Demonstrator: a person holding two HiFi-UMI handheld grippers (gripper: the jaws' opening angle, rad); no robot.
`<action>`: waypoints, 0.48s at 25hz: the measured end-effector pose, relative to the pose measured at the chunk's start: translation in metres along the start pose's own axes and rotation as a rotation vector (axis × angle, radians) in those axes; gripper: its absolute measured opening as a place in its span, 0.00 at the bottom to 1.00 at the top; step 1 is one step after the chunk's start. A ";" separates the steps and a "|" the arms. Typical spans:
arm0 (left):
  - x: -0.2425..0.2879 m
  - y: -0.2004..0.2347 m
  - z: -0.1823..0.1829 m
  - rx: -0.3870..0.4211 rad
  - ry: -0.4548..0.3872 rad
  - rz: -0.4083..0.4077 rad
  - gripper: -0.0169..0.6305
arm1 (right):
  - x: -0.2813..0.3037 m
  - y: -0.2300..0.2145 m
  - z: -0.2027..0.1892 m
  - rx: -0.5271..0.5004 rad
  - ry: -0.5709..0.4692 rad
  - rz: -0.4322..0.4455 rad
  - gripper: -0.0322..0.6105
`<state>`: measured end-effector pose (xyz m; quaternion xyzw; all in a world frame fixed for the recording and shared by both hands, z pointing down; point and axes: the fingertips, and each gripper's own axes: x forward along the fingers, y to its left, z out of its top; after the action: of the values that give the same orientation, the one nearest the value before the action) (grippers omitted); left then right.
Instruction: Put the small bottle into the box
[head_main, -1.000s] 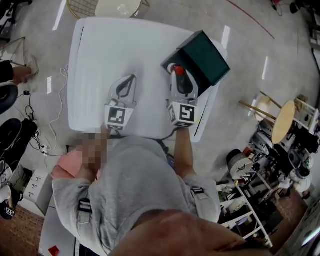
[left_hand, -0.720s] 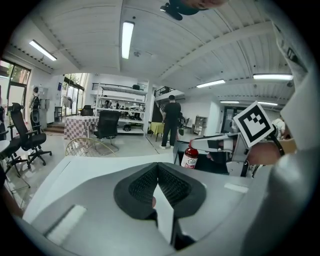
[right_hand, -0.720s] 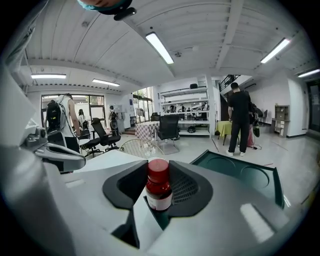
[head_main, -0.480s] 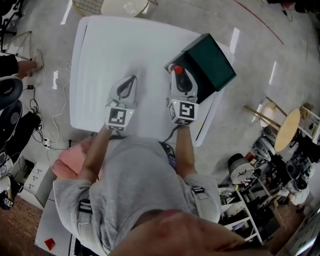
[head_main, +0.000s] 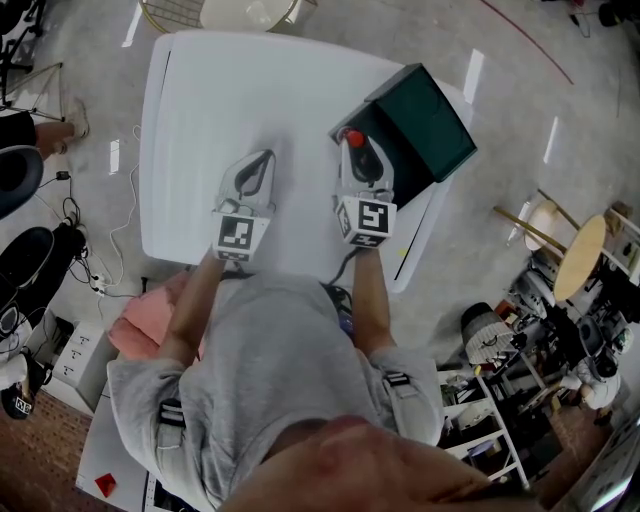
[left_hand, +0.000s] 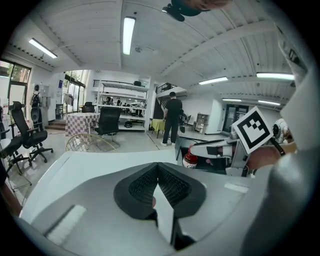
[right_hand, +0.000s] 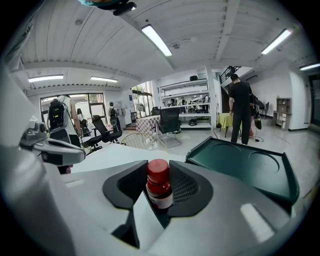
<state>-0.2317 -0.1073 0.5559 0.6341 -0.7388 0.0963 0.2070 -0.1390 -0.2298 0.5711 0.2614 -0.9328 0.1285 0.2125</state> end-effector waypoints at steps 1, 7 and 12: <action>0.001 0.000 0.000 0.000 -0.001 0.001 0.04 | 0.000 0.000 -0.002 0.000 0.005 0.001 0.26; 0.001 -0.002 -0.001 -0.002 0.001 0.001 0.04 | 0.000 0.001 -0.009 0.008 0.016 0.001 0.26; 0.004 -0.001 -0.002 -0.011 -0.005 0.003 0.04 | 0.003 0.002 -0.013 0.000 0.026 0.014 0.26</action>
<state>-0.2303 -0.1099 0.5594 0.6320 -0.7409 0.0907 0.2084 -0.1378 -0.2246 0.5835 0.2531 -0.9317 0.1335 0.2237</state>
